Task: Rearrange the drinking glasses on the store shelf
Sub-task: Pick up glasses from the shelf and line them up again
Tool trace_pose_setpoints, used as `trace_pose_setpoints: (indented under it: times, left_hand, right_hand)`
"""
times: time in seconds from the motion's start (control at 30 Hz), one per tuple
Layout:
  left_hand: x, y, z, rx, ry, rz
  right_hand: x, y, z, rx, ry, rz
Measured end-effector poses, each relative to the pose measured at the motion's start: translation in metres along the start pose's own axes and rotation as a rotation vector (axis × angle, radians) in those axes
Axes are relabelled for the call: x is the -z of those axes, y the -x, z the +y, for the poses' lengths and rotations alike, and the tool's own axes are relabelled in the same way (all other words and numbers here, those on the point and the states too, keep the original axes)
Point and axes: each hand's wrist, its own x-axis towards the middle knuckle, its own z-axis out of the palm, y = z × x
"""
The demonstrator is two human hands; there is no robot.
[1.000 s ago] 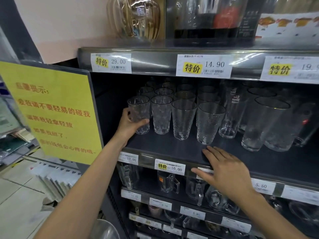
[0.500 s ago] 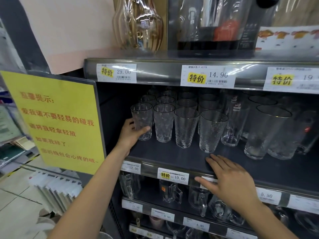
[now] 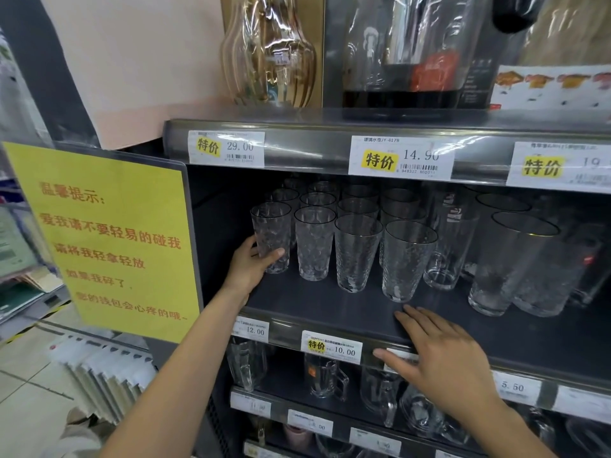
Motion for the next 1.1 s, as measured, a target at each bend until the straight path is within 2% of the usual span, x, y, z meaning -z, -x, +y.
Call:
trace_pose_setpoints:
  times: [0.63, 0.77, 0.9, 1.03, 1.1]
  left_hand:
    - [-0.003, 0.008, 0.010, 0.039, -0.007, 0.038]
    - [-0.002, 0.007, 0.005, 0.046, -0.126, 0.048]
    - [-0.009, 0.018, 0.006, -0.068, -0.410, 0.140]
    - [-0.025, 0.047, 0.023, -0.232, -0.482, 0.256]
    - [-0.037, 0.062, 0.030, -0.319, -0.497, 0.285]
  right_hand:
    - [0.002, 0.000, 0.000, -0.013, -0.005, -0.056]
    - [0.004, 0.000, -0.001, -0.010, -0.005, -0.081]
    - [0.012, -0.001, -0.002, -0.019, -0.024, -0.130]
    - [0.022, -0.003, 0.001, -0.009, -0.053, -0.226]
    - [0.030, -0.004, 0.006, 0.019, -0.157, -0.260]
